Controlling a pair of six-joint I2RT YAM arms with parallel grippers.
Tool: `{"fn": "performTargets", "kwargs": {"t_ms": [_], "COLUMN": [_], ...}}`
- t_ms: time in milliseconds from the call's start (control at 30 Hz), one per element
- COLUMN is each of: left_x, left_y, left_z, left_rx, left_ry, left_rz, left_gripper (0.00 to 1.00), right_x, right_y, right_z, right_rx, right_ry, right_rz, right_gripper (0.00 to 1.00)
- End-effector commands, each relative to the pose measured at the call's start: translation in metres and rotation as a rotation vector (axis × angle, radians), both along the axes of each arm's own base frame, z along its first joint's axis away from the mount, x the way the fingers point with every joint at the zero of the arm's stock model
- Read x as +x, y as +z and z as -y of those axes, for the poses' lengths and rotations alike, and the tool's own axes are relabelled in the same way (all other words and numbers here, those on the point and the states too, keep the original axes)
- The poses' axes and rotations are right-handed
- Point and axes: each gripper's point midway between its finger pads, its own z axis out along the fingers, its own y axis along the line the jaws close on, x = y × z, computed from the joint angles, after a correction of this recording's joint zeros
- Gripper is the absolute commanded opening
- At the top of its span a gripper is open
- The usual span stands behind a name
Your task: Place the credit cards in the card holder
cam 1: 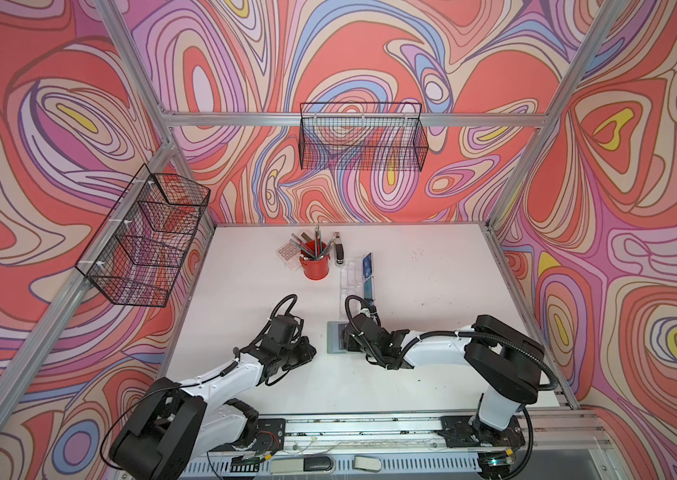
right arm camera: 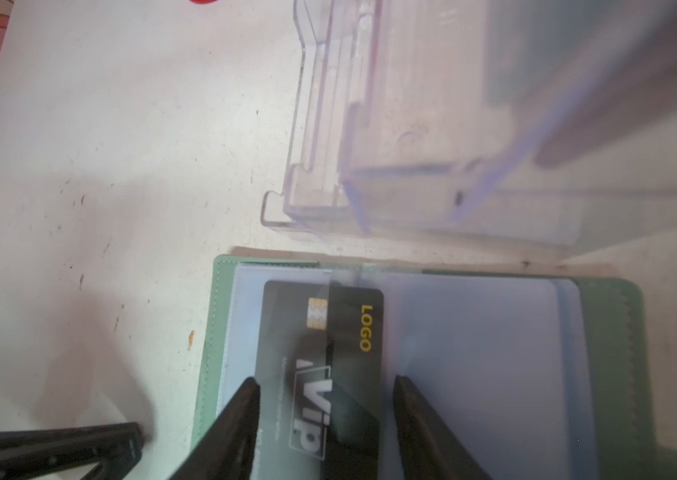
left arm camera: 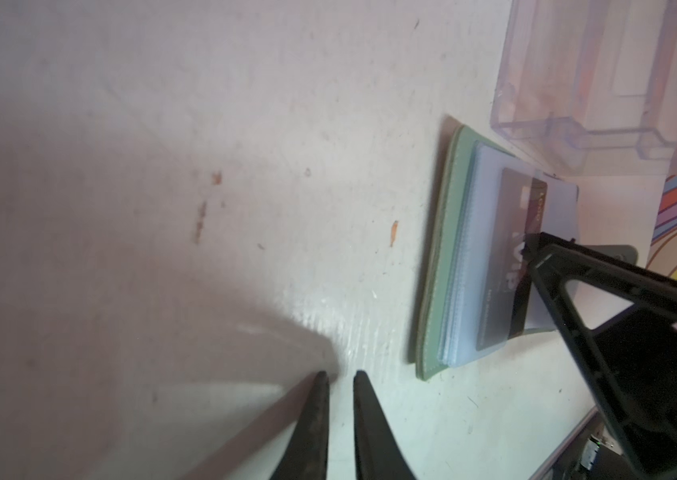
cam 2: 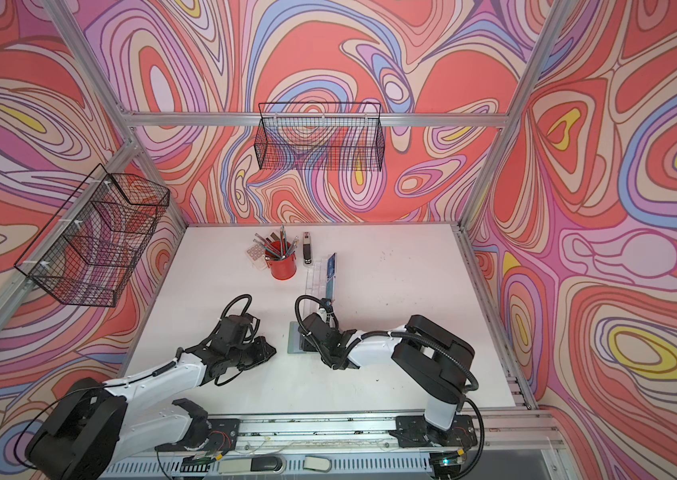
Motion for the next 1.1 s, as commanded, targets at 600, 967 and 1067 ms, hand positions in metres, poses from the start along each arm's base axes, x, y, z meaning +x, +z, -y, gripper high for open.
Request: {"fn": "performTargets", "kwargs": {"t_ms": [600,967,1067], "left_x": [0.002,-0.005,-0.005], "left_y": [-0.017,-0.003,-0.005], "left_z": [0.019,0.024,0.019], "left_rx": [-0.002,0.028,0.062], "left_ry": [-0.071,-0.072,-0.055], "left_rz": [-0.058,-0.004,-0.017], "left_gripper": [0.08,0.11,0.06], "right_x": [-0.015,-0.03,-0.032], "right_y": [-0.01,0.003,0.002], "right_z": [-0.047,-0.06,-0.06], "right_rx": [0.021,0.052,0.041], "right_ry": [0.075,0.104,0.107], "right_rz": [-0.026,-0.002,-0.002], "right_gripper": [0.44,0.45,0.44]}}
